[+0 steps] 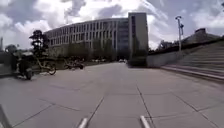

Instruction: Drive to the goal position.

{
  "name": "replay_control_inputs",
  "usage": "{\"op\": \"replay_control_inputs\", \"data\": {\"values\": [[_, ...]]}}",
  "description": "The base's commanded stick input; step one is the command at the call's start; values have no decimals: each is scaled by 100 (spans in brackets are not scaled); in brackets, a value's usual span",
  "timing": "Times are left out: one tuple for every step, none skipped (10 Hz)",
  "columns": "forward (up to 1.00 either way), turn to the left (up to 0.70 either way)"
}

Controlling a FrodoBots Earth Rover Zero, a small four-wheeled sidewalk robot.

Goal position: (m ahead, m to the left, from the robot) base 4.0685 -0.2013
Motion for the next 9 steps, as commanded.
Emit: {"op": "replay_control_inputs", "data": {"values": [[70, 0], [70, 0], [70, 0], [70, 0], [70, 0], [70, 0], [70, 0], [70, 0], [70, 0]]}}
